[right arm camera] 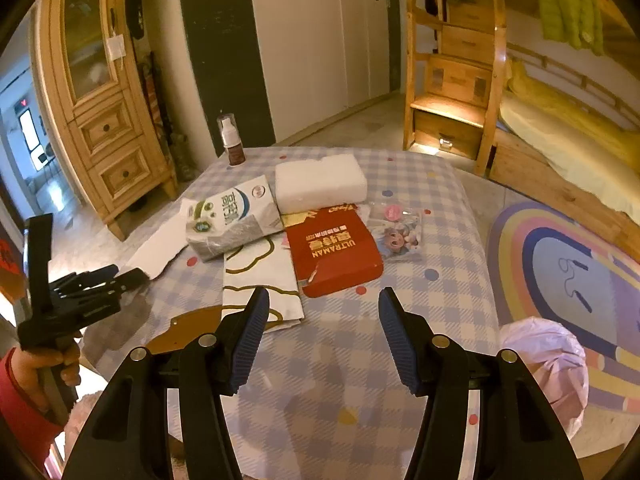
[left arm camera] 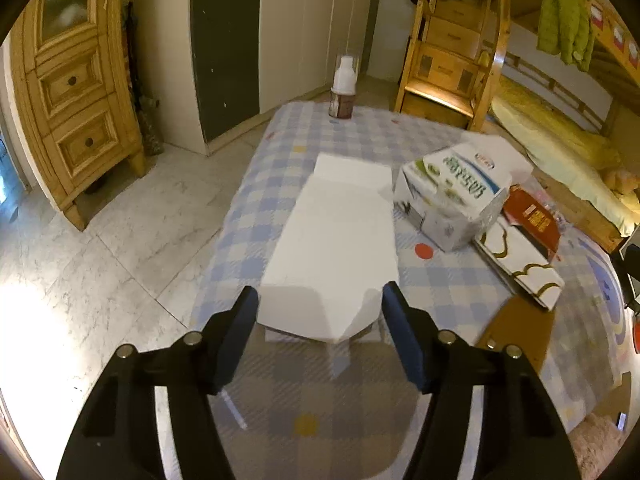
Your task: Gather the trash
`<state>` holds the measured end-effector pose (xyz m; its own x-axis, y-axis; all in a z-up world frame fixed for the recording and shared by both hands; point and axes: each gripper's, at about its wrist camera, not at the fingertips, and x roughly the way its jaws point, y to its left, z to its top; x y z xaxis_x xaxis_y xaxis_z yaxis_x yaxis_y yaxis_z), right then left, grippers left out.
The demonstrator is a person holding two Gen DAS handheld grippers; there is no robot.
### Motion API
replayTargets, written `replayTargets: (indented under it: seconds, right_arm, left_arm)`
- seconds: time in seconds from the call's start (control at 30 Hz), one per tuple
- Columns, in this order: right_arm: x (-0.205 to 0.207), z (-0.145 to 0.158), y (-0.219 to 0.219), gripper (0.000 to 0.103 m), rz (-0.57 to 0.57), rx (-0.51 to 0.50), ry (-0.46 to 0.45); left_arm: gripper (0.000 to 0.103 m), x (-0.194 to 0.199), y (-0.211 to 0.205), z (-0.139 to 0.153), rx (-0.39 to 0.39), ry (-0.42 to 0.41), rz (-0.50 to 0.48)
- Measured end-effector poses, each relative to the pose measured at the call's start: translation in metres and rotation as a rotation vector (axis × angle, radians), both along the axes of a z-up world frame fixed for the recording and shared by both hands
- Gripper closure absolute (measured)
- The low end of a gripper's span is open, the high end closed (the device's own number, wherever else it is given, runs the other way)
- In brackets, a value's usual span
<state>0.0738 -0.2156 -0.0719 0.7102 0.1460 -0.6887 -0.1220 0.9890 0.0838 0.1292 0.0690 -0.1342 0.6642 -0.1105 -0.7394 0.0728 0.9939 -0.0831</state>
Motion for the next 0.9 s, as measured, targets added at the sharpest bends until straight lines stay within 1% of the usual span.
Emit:
replayTargets:
  seconds: [0.13,0.4,0.5,0.57,0.63,0.67,0.73,0.77,0.8,0.83,0.9]
  right_arm:
    - [-0.003,0.003,0.002,0.045,0.004,0.002,-0.005]
    - [-0.01,0.008,0.005,0.045,0.006,-0.001,-0.014]
    - [-0.012,0.007,0.005,0.045,0.002,0.0,-0.009]
    - [-0.012,0.006,0.004,0.045,0.001,-0.003,-0.004]
    - [-0.013,0.004,0.003,0.045,0.0,-0.003,0.001]
    - [-0.014,0.003,0.003,0.045,0.001,-0.002,0.004]
    - [-0.014,0.001,0.003,0.044,0.002,0.0,0.007]
    - [-0.014,0.001,0.003,0.044,0.003,0.001,0.007]
    - [-0.014,0.001,0.003,0.043,0.004,0.002,0.008]
    - [-0.013,0.0,0.003,0.043,0.005,0.002,0.009]
    - [-0.013,-0.001,0.003,0.043,0.007,0.003,0.011]
  left_arm:
    - [0.041,-0.011,0.006,0.013,-0.004,-0.034,0.023]
    - [0.041,-0.027,0.016,0.045,-0.041,-0.113,0.053]
    - [0.041,-0.031,0.011,0.043,-0.037,-0.086,0.016]
    - [0.04,-0.032,0.006,0.031,-0.016,-0.061,-0.005]
    - [0.039,-0.032,0.002,0.017,-0.008,-0.018,-0.032]
    - [0.036,-0.032,0.0,0.011,-0.006,-0.002,-0.044]
    - [0.03,-0.033,-0.003,0.005,0.004,0.004,-0.064]
    - [0.017,-0.033,-0.006,0.004,0.011,0.0,-0.073]
    - [0.011,-0.033,-0.007,0.003,0.02,-0.007,-0.071]
    - [0.01,-0.032,-0.009,0.003,0.029,-0.019,-0.067]
    - [0.007,-0.024,-0.013,-0.001,0.035,-0.012,-0.069]
